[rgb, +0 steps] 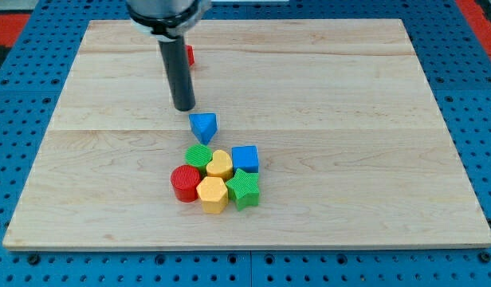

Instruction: Slide the red star to the group of blocks

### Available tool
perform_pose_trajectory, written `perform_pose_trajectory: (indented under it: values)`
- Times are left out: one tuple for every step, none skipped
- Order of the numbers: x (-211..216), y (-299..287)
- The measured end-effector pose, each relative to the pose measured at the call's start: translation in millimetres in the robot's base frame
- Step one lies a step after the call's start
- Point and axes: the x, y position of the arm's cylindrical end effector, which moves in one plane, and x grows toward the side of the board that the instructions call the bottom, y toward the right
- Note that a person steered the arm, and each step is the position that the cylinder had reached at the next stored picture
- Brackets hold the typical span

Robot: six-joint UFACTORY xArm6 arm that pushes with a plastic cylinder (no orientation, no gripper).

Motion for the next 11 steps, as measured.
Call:
perform_pose_trajectory:
  values:
    - [21.8,3.2]
    - [47.0,2.7]
    - [58.2,2.7]
    - [59.5,-8.6]
    - [18.1,-32.3]
    - [-28.5,-25.7]
    - [-50.0,20.8]
    - [-82.0,46.6]
    - [-134.6,24.8]
    - [-170.9,-23.9]
    - [-164.2,-71.9]
